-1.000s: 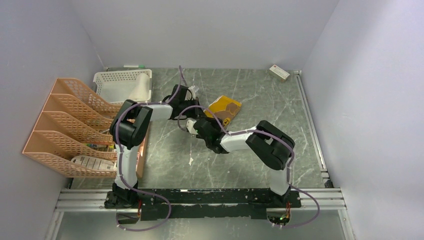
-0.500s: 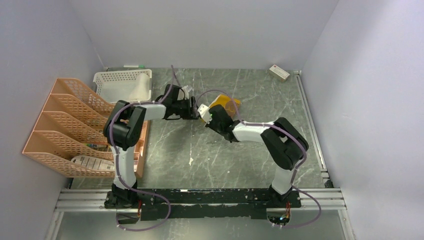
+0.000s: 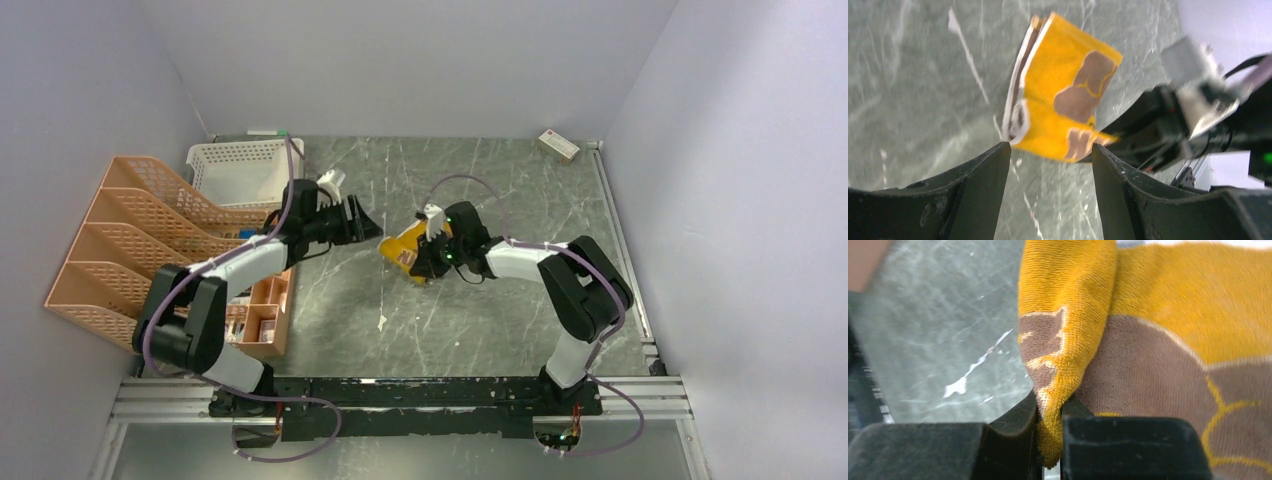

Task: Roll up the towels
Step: Roll the towel at the center of the board.

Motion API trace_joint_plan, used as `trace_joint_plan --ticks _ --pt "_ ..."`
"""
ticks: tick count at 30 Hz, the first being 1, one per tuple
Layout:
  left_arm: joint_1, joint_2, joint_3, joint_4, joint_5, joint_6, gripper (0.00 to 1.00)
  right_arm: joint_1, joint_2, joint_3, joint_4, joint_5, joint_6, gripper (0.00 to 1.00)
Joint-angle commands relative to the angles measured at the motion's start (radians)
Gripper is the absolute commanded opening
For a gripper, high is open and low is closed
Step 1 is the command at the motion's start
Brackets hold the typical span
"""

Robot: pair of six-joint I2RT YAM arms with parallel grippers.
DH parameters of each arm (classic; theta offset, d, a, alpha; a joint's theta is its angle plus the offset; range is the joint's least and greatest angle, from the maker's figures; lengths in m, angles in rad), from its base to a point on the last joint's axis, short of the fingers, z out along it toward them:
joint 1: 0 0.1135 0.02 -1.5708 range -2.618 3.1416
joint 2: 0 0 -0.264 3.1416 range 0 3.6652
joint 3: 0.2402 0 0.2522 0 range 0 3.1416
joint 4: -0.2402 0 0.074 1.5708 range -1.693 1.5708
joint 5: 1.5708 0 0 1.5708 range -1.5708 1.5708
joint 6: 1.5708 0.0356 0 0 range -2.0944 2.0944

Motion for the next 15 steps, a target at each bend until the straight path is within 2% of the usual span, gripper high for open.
trace_joint_plan --ticks 1,4,7,11,15 --pt "-0.008 -0.1 -0.131 0.024 -0.036 -0.036 0.71 -0.075 -0.062 -0.145 0.36 -0.242 0.398 0.0" --pt "-0.013 -0.148 -0.196 0.042 -0.062 -0.049 0.72 -0.132 -0.054 -0.274 0.69 -0.305 0.649 0.0" --pt "-0.026 -0.128 -0.233 0.106 -0.084 -0.094 0.71 -0.149 0.02 -0.318 0.891 -0.366 0.816 0.0" --pt "-0.078 -0.042 -0.252 0.274 -0.121 -0.205 0.72 -0.15 0.096 -0.34 1.011 -0.377 0.898 0.0" --pt "-0.137 0.041 -0.231 0.394 -0.165 -0.287 0.76 -0.149 0.095 -0.345 0.977 -0.362 0.871 0.0"
